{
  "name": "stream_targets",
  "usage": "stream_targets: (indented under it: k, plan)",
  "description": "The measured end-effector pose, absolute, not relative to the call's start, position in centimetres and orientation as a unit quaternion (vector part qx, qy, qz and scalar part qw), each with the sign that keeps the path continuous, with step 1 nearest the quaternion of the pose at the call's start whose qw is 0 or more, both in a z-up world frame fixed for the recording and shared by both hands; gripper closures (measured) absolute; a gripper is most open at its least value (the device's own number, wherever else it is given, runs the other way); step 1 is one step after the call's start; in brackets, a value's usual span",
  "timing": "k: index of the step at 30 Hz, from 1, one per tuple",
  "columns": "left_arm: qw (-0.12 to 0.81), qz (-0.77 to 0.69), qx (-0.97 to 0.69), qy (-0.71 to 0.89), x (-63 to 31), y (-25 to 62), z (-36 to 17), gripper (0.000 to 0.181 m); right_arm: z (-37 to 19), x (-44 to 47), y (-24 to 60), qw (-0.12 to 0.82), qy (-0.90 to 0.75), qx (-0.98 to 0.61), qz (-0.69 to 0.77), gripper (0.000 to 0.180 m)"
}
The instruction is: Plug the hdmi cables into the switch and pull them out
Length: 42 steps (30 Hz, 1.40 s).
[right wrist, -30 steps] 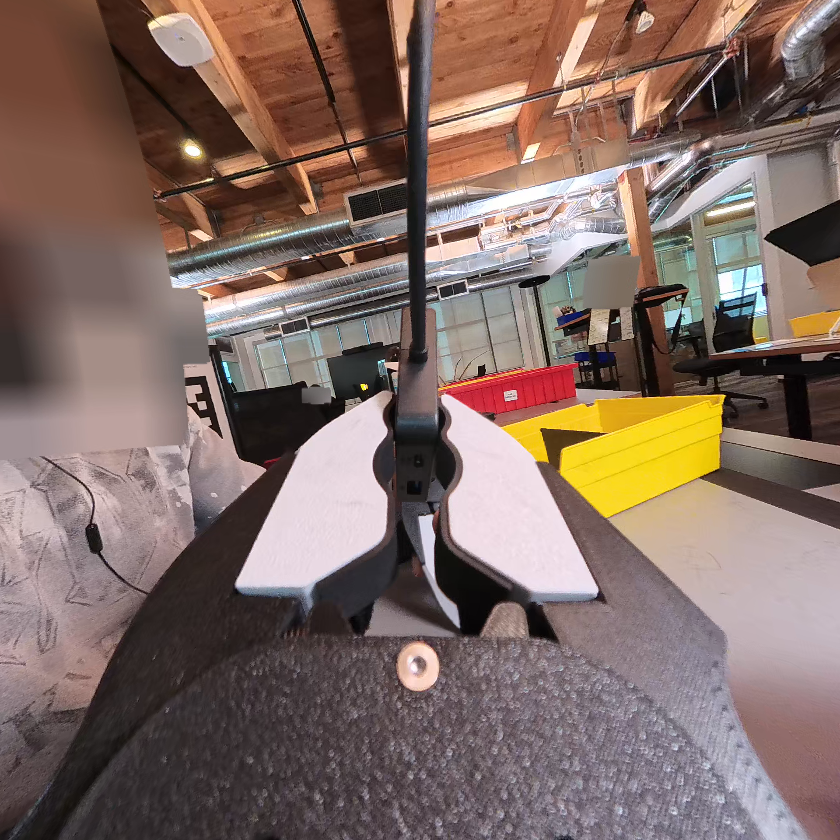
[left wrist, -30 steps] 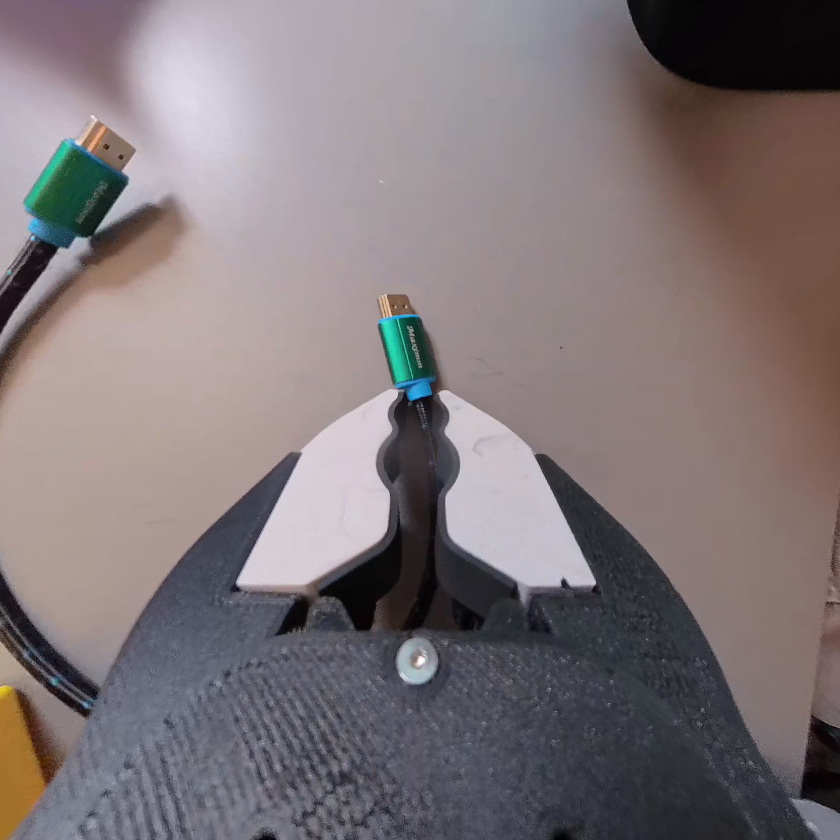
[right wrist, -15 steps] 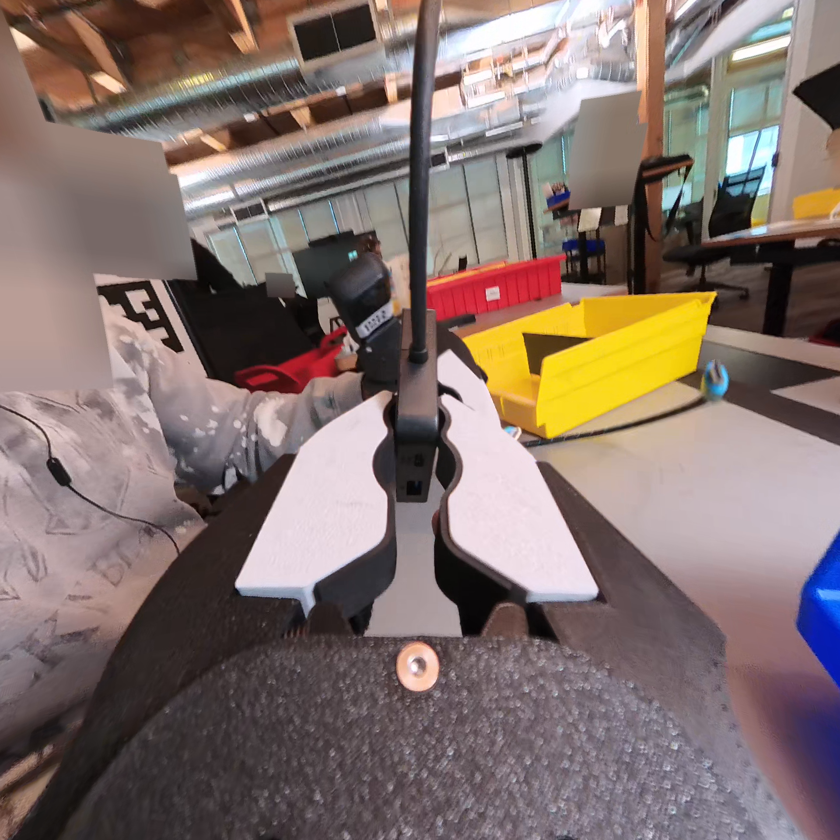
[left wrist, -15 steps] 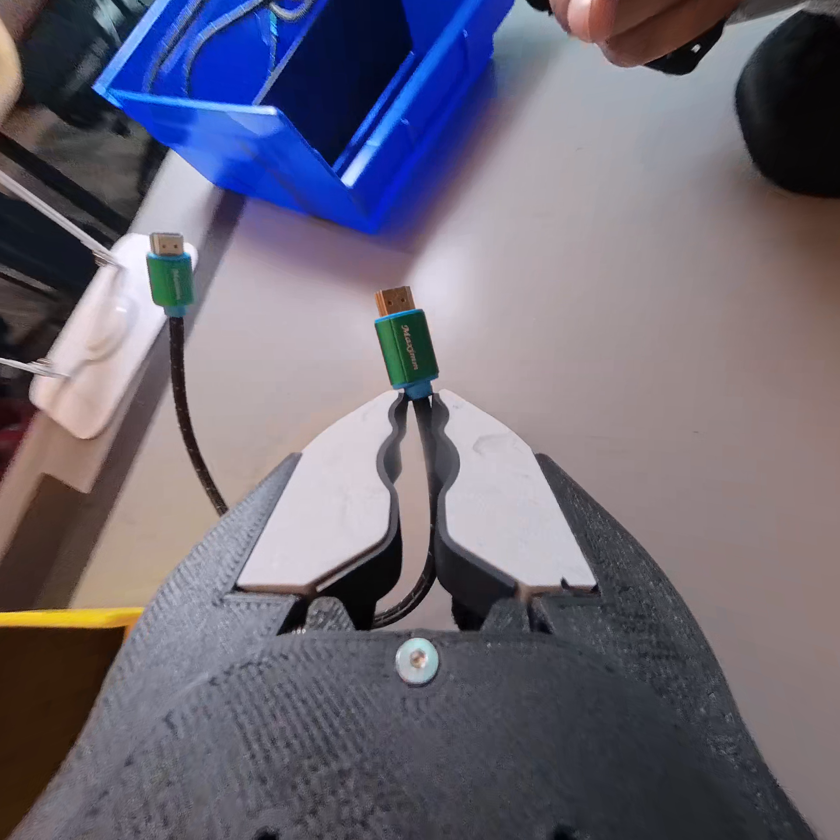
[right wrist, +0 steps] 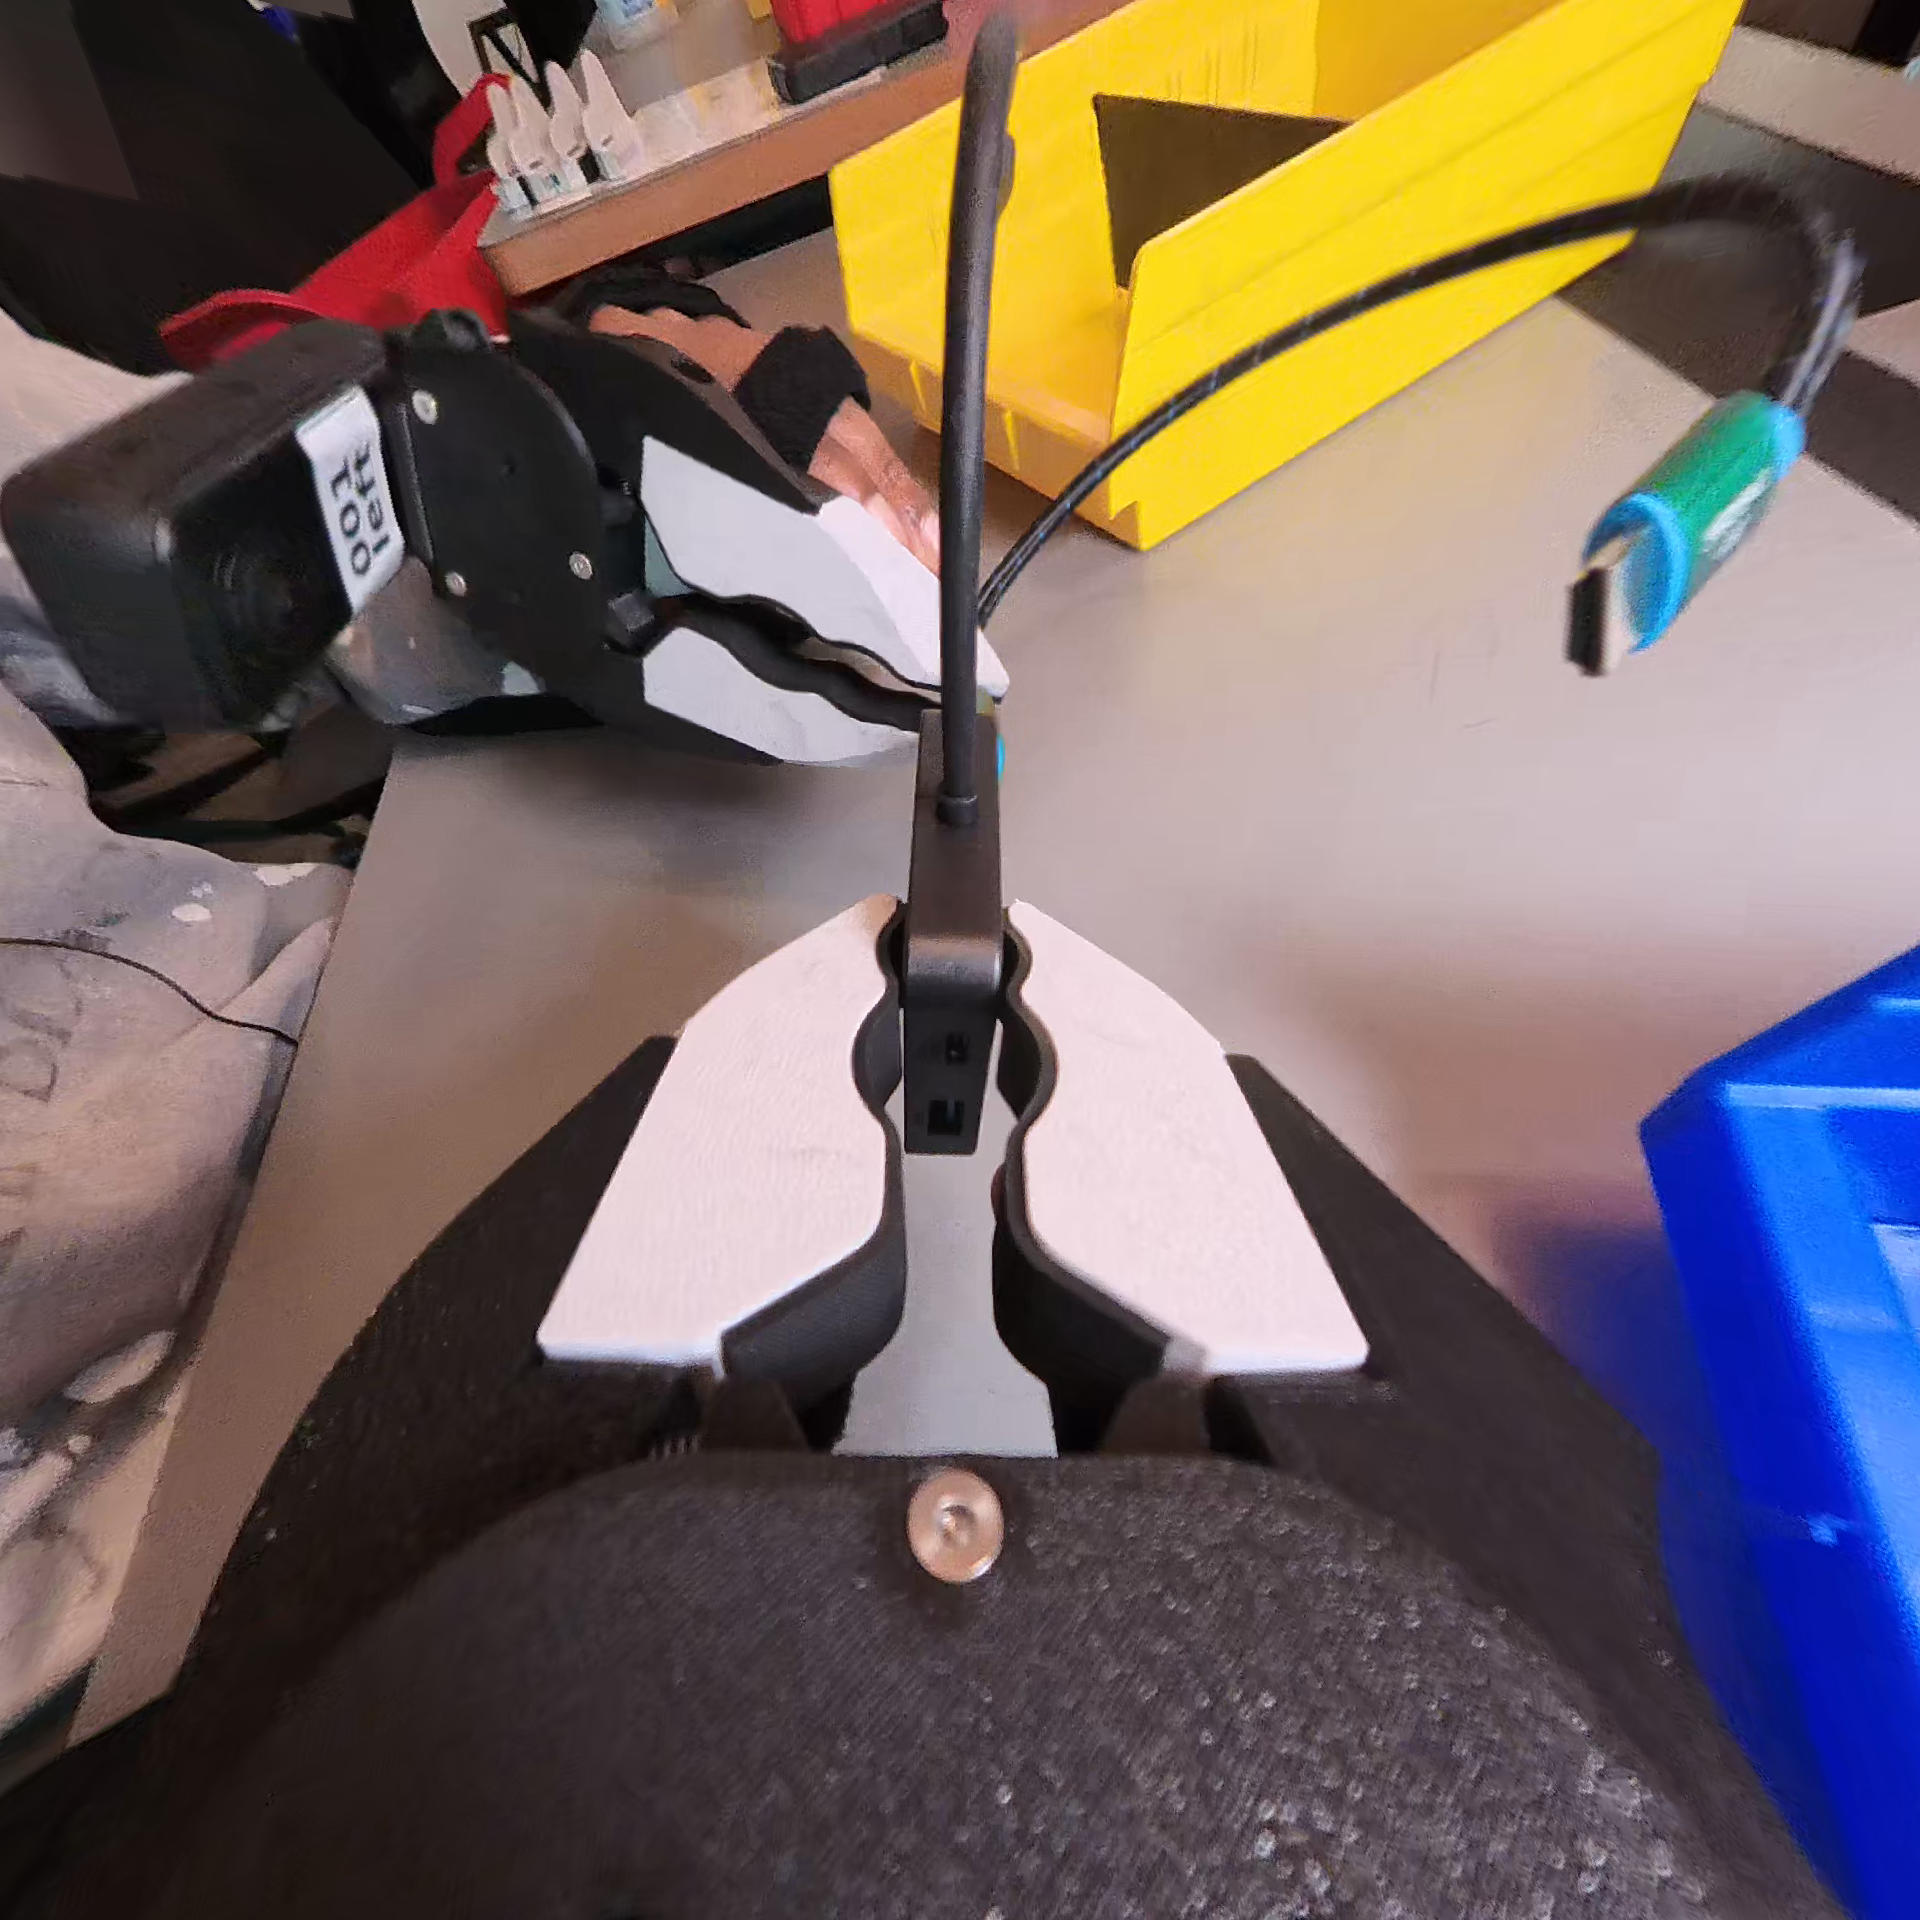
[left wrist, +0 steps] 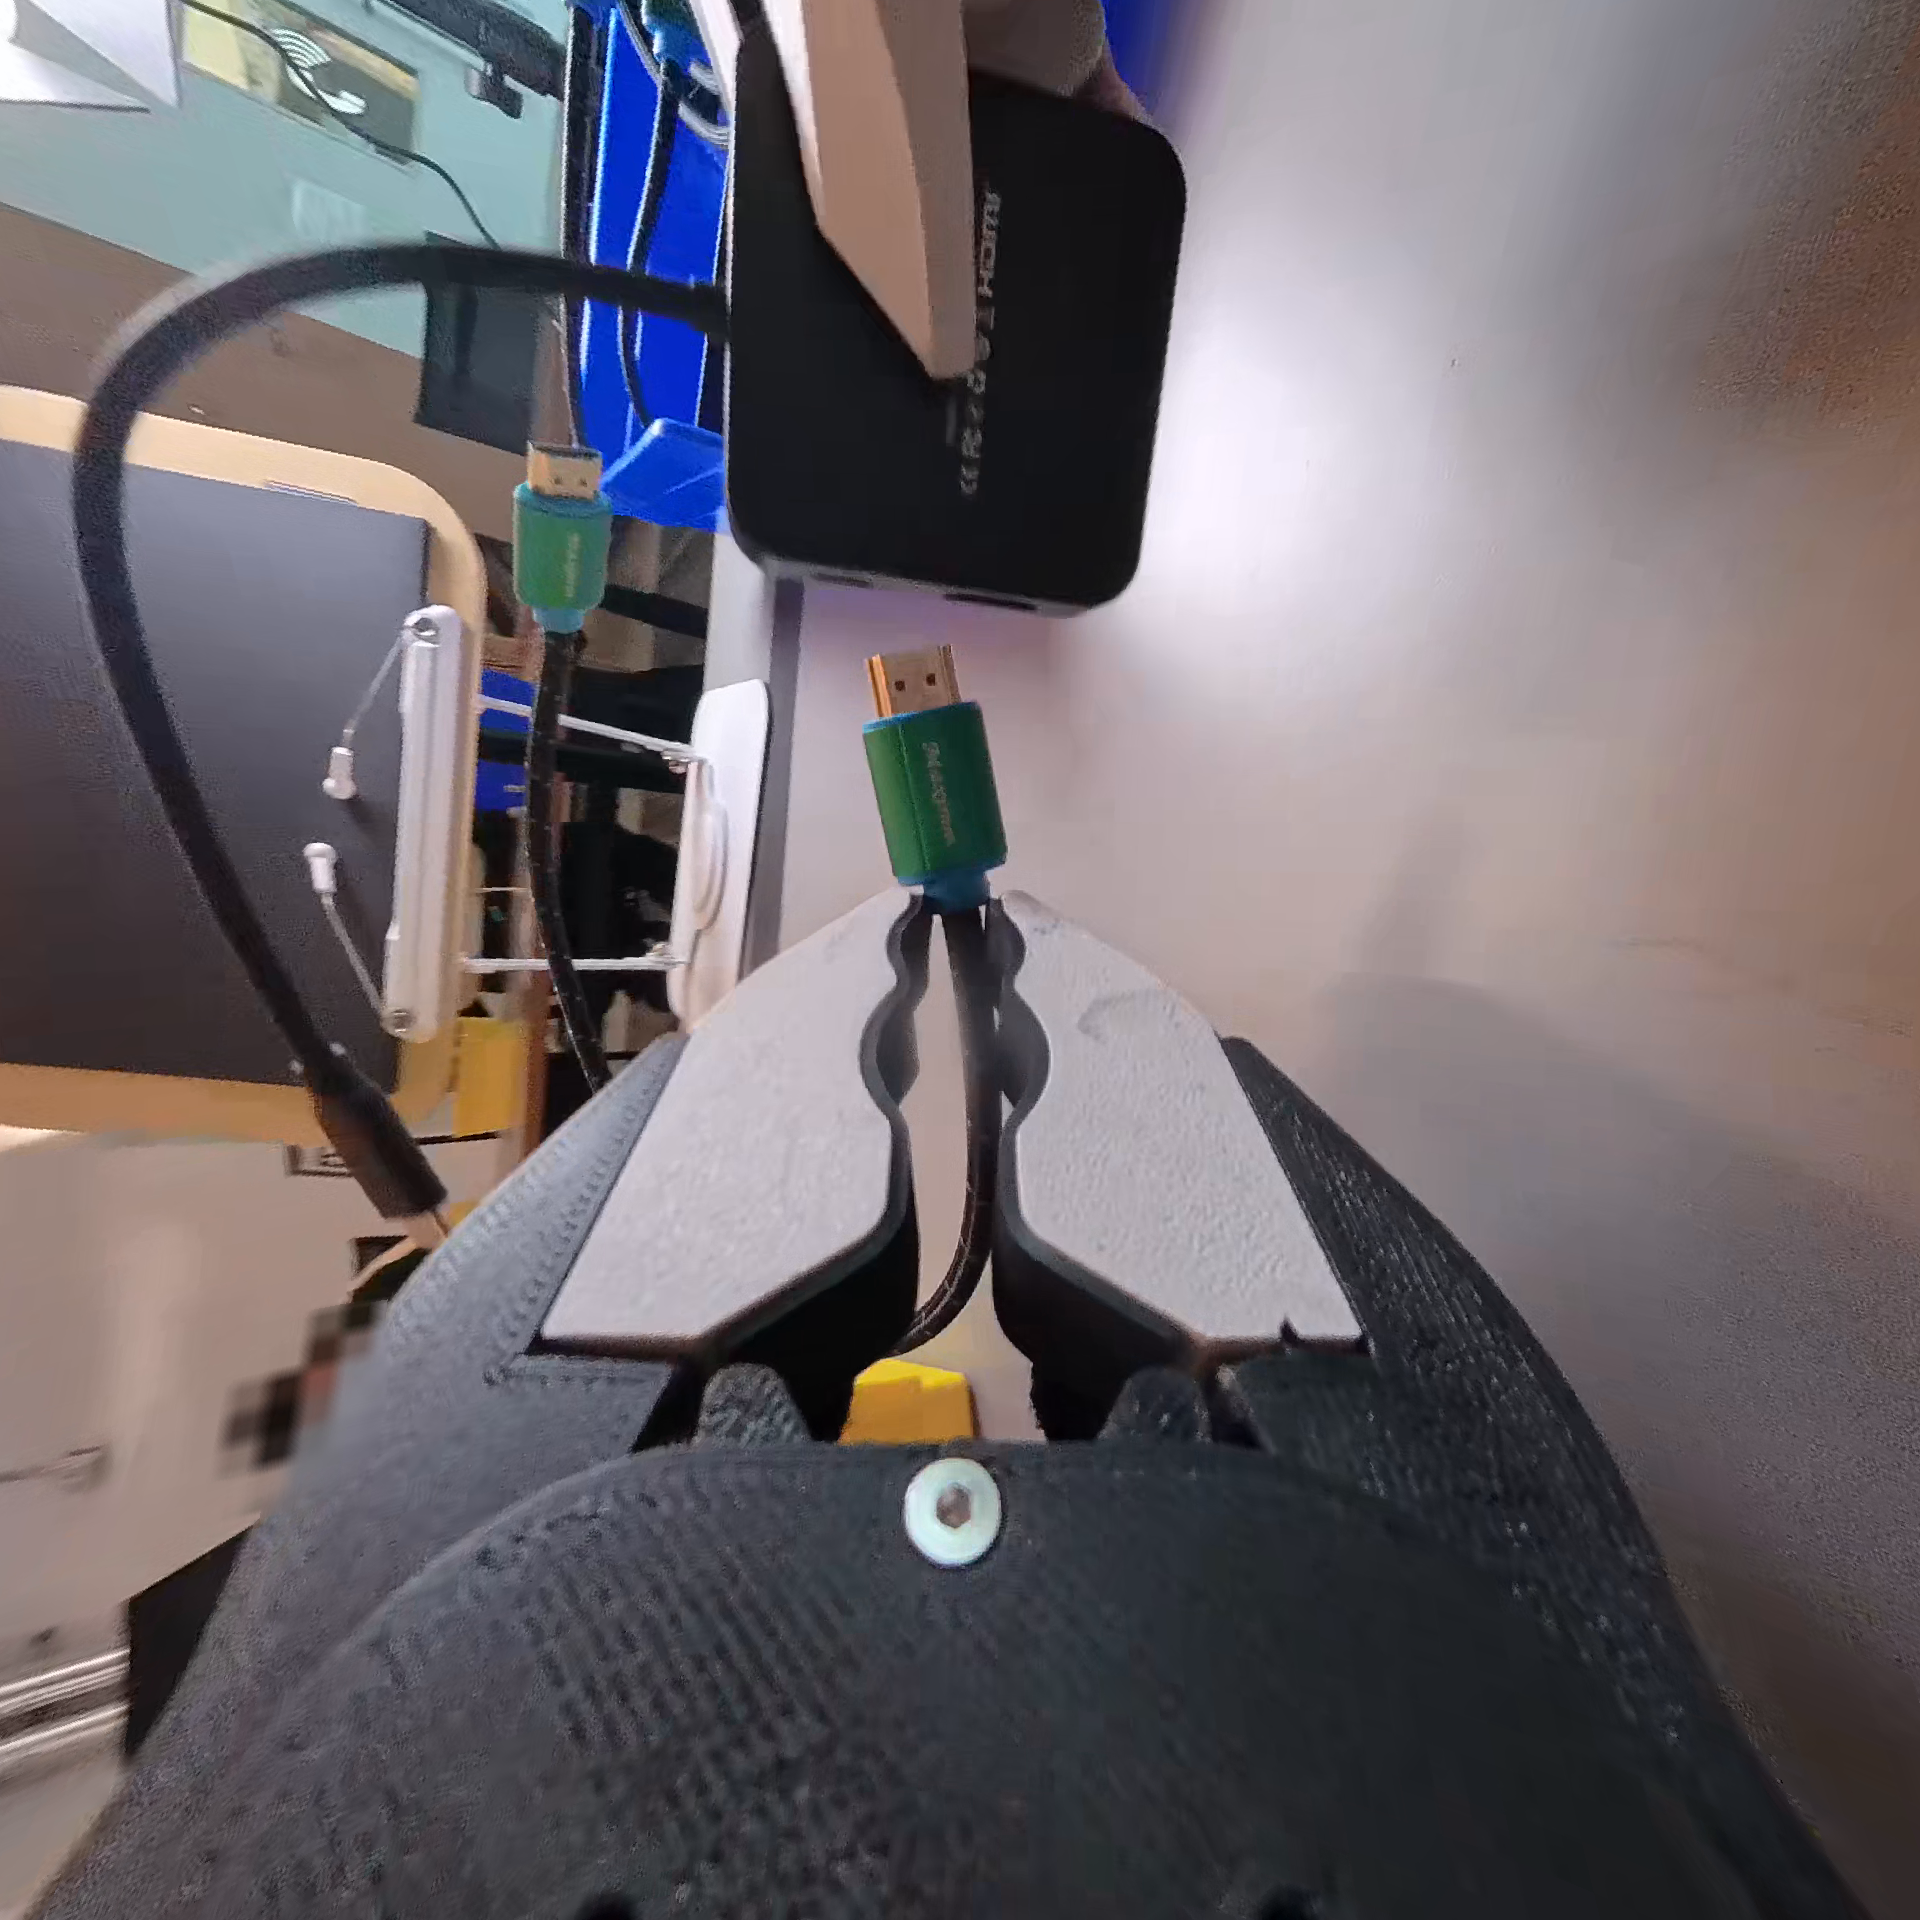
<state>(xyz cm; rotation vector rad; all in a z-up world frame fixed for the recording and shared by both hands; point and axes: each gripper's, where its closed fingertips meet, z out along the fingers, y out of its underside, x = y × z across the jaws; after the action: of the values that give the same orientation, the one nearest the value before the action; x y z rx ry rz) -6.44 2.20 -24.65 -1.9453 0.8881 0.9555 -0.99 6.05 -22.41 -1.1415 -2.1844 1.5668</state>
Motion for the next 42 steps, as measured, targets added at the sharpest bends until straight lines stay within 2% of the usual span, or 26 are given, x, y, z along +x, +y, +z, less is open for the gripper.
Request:
stream_targets:
  k: [16, 24, 36, 42]
  plan:
    - [0.378, 0.443, -0.719, 0.378, -5.0, 2.3, -24.0, 0.17, -20.8, -0.9, 6.3, 0.085, -0.634, -0.413, 0.648, 0.166]
    - [0.351, 0.446, -0.723, 0.395, -5.1, 2.0, -24.8, 0.171, -21.5, -0.9, 5.7, 0.114, -0.66, -0.407, 0.621, 0.166]
    - [0.331, 0.421, -0.754, 0.38, -5.5, 1.6, -25.4, 0.171, -21.5, -2.3, 5.5, 0.119, -0.608, -0.446, 0.646, 0.166]
    - [0.392, 0.347, -0.797, 0.301, -5.3, 1.7, -24.7, 0.171, -20.6, -3.2, 6.2, 0.131, -0.537, -0.472, 0.686, 0.166]
